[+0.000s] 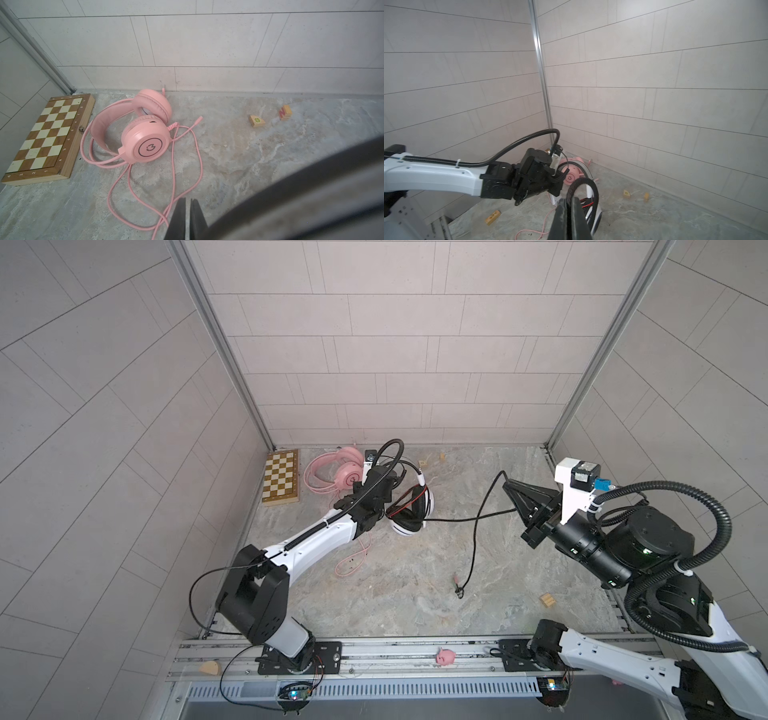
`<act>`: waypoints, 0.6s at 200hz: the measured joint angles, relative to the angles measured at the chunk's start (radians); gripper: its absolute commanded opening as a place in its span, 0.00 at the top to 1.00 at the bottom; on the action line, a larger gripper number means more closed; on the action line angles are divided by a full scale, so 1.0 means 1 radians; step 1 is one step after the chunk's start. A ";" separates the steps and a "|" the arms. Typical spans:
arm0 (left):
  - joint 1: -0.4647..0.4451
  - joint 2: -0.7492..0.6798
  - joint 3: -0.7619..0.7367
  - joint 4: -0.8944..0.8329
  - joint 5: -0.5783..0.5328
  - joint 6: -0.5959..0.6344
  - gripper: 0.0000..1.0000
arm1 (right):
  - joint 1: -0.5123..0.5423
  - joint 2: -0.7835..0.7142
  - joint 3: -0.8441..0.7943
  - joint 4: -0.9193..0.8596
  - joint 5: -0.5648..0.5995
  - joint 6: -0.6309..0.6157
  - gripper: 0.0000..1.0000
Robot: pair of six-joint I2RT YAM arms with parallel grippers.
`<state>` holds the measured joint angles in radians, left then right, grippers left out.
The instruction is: Wrap the headphones
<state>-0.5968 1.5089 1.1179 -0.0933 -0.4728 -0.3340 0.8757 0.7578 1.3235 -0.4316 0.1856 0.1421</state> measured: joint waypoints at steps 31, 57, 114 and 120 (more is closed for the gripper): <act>-0.002 -0.142 -0.078 -0.061 0.127 0.023 1.00 | -0.036 0.050 0.010 0.002 0.125 -0.080 1.00; -0.002 -0.224 -0.129 -0.108 0.235 0.043 1.00 | -0.116 0.120 0.048 0.001 0.171 -0.127 1.00; -0.002 -0.278 -0.153 -0.219 0.419 0.058 1.00 | -0.408 0.257 0.105 0.002 0.015 -0.080 1.00; -0.002 -0.284 -0.155 -0.223 0.432 0.058 1.00 | -0.436 0.266 0.105 0.003 -0.006 -0.068 1.00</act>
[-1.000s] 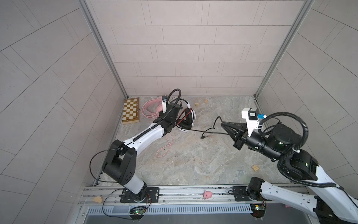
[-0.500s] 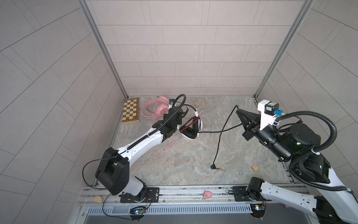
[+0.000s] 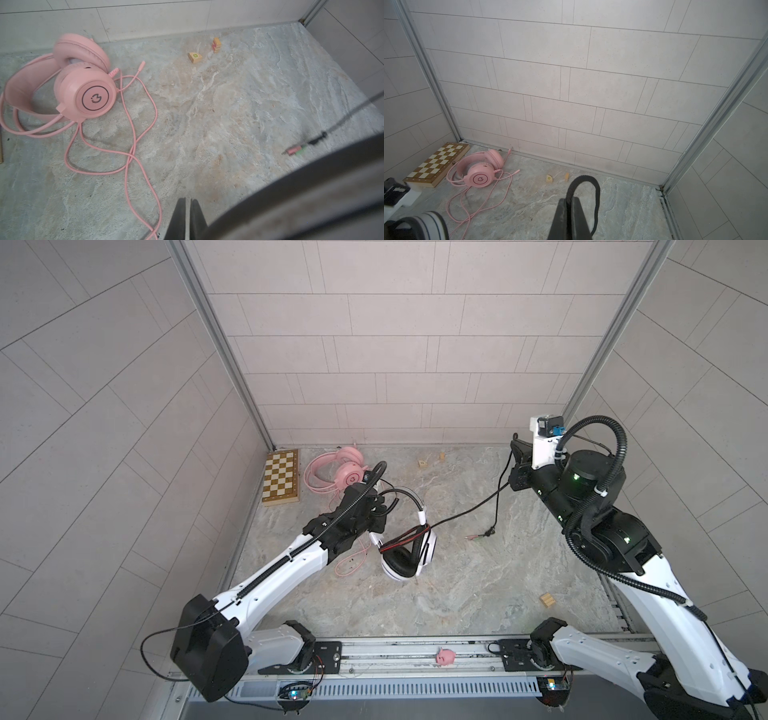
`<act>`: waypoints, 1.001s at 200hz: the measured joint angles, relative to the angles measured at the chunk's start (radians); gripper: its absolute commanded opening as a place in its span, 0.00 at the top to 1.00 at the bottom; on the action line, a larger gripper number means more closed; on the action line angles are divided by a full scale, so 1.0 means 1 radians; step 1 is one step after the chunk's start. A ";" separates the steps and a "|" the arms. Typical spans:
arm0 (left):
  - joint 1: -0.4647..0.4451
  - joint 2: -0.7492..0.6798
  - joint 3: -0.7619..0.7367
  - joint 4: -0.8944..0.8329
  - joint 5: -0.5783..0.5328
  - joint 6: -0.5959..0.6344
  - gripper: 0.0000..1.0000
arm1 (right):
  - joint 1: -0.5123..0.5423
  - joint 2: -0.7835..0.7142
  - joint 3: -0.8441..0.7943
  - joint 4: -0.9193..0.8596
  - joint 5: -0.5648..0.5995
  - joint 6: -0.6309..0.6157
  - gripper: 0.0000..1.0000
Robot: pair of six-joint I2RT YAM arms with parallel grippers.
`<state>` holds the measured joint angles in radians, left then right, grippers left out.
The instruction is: Wrap the headphones
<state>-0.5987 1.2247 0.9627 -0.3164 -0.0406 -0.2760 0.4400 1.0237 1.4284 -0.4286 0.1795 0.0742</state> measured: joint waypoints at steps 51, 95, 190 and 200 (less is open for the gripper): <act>0.001 -0.042 0.000 -0.047 0.100 -0.016 1.00 | -0.191 0.045 -0.101 0.049 -0.160 0.093 1.00; 0.006 -0.055 0.000 -0.055 0.201 -0.050 1.00 | -0.304 0.129 -0.232 0.097 -0.243 0.152 1.00; 0.121 -0.076 0.000 0.164 0.477 -0.311 1.00 | -0.302 0.339 -0.460 0.361 -0.385 0.272 1.00; 0.121 -0.072 0.000 0.206 0.497 -0.352 1.00 | -0.296 0.376 -0.480 0.401 -0.430 0.295 1.00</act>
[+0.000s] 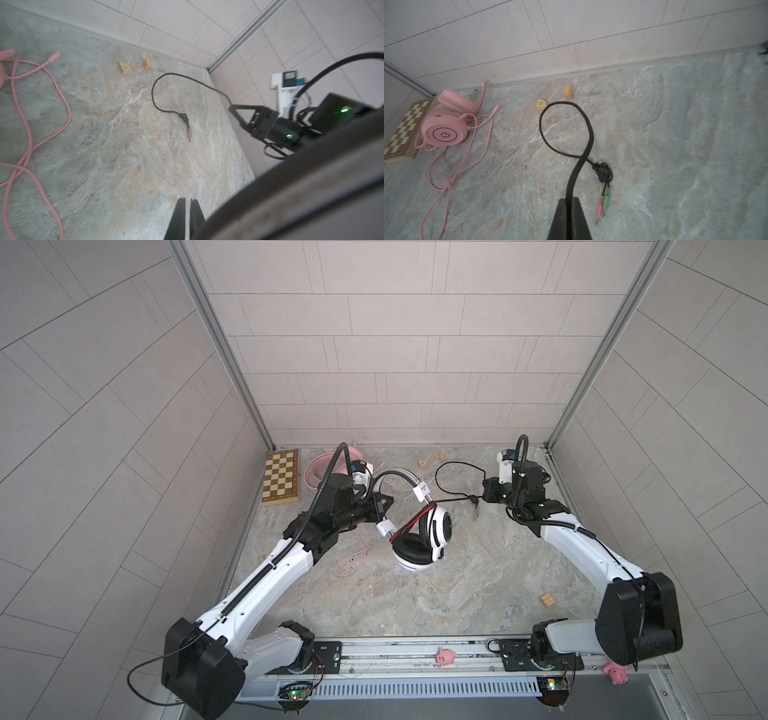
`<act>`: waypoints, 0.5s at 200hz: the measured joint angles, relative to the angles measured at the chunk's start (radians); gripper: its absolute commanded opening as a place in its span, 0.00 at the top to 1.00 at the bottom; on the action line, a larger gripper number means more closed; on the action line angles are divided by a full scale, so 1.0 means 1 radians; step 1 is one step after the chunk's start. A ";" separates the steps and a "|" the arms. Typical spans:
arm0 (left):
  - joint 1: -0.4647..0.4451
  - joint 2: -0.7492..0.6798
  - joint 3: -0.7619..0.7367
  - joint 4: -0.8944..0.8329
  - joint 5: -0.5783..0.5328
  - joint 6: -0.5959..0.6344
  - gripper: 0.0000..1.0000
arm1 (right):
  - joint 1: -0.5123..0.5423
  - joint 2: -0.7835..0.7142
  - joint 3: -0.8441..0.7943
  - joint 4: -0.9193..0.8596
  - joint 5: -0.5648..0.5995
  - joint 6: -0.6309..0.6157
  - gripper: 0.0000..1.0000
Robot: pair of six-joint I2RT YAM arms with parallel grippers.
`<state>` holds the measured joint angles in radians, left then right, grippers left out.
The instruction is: Wrap the headphones
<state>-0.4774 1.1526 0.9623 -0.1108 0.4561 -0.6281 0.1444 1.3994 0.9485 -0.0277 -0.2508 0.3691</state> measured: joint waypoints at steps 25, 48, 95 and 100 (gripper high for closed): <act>-0.001 0.024 -0.001 0.108 0.047 -0.090 1.00 | 0.078 0.080 -0.009 0.069 -0.053 0.031 1.00; -0.007 0.061 -0.002 0.218 0.077 -0.169 1.00 | 0.150 0.125 -0.015 0.190 -0.119 0.110 1.00; -0.087 0.159 -0.002 0.380 0.079 -0.266 1.00 | 0.214 0.253 -0.021 0.474 -0.202 0.338 1.00; -0.095 0.170 -0.002 0.394 0.079 -0.274 1.00 | 0.225 0.261 -0.021 0.494 -0.206 0.356 1.00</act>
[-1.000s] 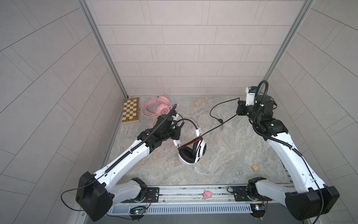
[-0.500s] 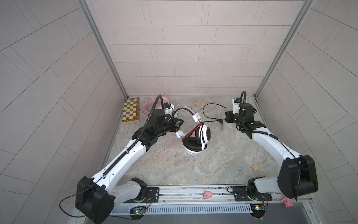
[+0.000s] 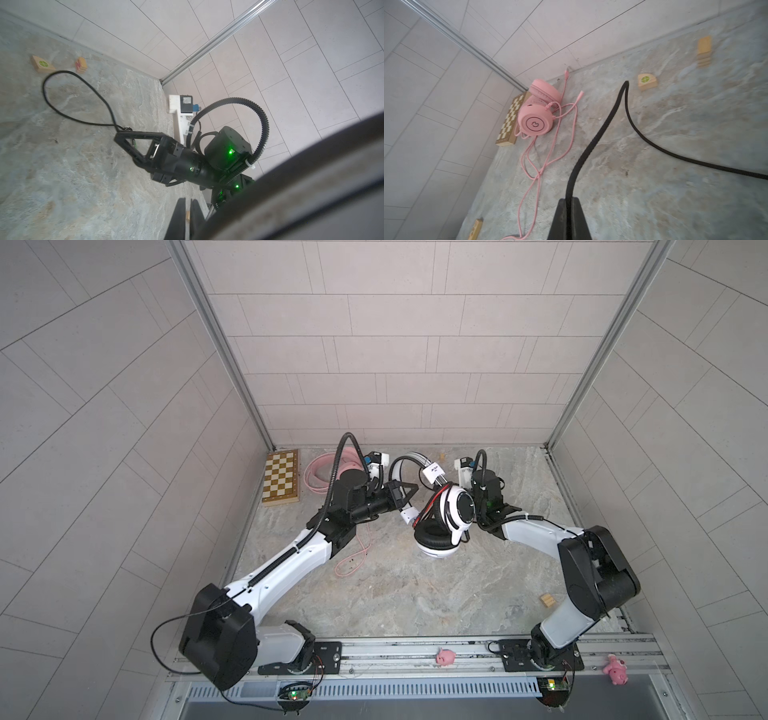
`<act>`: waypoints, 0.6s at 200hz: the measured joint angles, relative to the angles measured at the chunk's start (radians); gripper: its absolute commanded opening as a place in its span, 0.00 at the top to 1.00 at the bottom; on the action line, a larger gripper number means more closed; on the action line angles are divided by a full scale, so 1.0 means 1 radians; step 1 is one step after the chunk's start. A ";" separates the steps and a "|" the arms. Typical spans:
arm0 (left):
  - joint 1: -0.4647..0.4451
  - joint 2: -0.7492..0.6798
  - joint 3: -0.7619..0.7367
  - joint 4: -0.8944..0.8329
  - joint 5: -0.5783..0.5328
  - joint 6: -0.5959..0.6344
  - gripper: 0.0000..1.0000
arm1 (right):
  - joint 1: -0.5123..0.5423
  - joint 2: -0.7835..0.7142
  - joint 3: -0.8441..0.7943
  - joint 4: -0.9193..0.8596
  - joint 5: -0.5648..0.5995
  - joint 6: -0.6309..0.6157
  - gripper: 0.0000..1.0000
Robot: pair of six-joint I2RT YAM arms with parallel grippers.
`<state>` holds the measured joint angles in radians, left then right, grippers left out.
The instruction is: Wrap the headphones
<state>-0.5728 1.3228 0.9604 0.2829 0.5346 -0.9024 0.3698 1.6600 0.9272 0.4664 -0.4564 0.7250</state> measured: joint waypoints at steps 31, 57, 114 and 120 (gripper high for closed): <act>-0.035 0.038 0.000 0.058 -0.003 -0.038 1.00 | 0.050 0.049 0.036 0.064 -0.004 0.076 1.00; -0.055 0.051 0.001 0.072 -0.007 -0.048 1.00 | 0.066 0.076 0.078 0.075 -0.003 0.093 1.00; -0.056 0.026 0.062 -0.073 -0.065 0.058 1.00 | 0.069 0.072 -0.006 0.132 -0.039 0.087 0.78; -0.055 0.018 0.071 -0.095 -0.068 0.072 1.00 | 0.063 0.065 -0.021 0.122 -0.042 0.081 0.74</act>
<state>-0.6277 1.3403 1.0313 0.1879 0.4667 -0.8303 0.4324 1.7248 0.9062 0.5884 -0.4988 0.8062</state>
